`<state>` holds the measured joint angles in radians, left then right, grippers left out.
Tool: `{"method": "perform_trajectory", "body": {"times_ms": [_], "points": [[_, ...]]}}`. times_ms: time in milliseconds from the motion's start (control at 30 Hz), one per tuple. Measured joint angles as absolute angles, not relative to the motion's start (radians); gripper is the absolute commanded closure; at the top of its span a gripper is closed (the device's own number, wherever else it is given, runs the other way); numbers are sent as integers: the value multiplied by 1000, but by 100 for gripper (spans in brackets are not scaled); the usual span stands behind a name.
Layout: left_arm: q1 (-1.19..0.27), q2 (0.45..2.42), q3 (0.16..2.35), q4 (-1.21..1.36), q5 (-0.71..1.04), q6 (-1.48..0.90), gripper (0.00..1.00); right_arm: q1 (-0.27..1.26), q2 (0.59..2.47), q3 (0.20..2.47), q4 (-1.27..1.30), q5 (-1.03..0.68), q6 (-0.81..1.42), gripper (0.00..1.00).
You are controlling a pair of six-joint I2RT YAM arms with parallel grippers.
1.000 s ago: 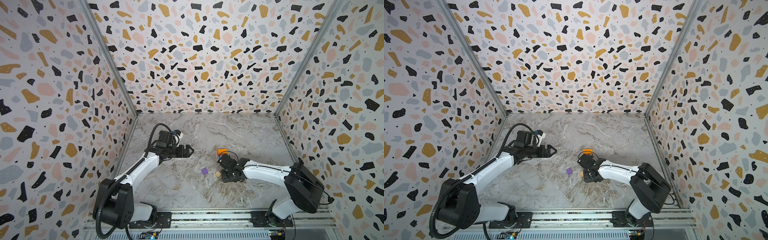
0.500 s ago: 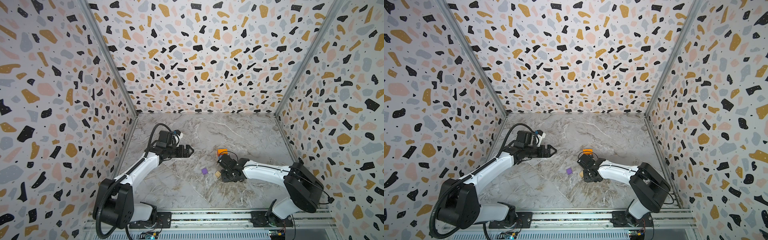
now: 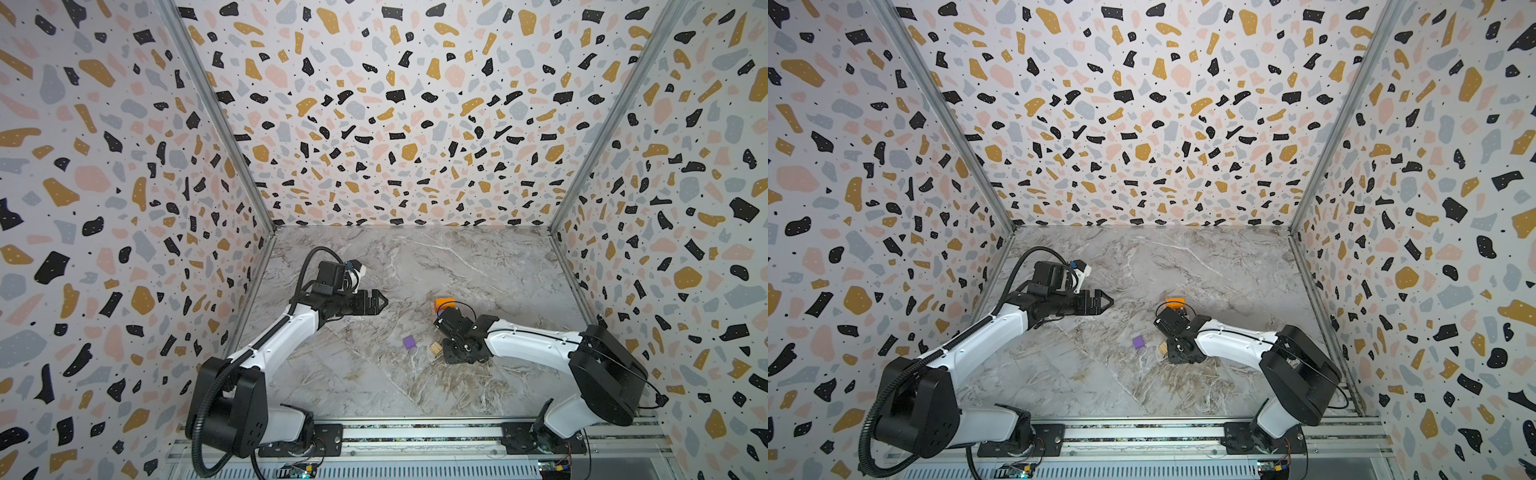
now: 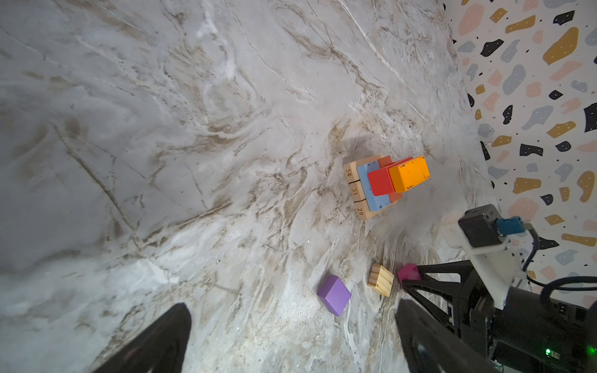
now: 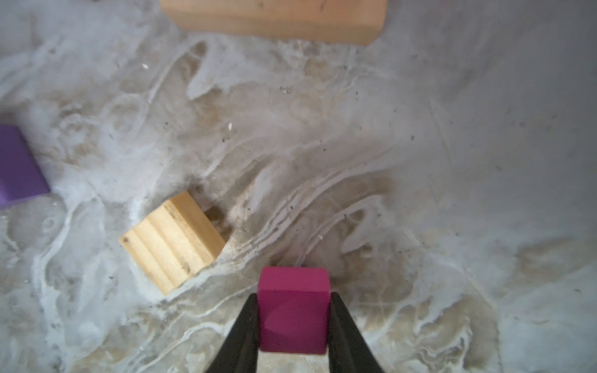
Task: Build the wood block tower
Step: 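Close the right gripper on the magenta cube and lift it, then carry the magenta cube over the stack with the right gripper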
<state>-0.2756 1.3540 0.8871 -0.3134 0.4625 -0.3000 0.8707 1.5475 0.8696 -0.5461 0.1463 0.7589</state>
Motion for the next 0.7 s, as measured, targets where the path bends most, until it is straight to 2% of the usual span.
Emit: {"method": "perform_trajectory", "body": {"times_ms": [700], "points": [[-276,1354,887,-313,463,-300,0,744,1532,1140,-693,166,645,70]]}}
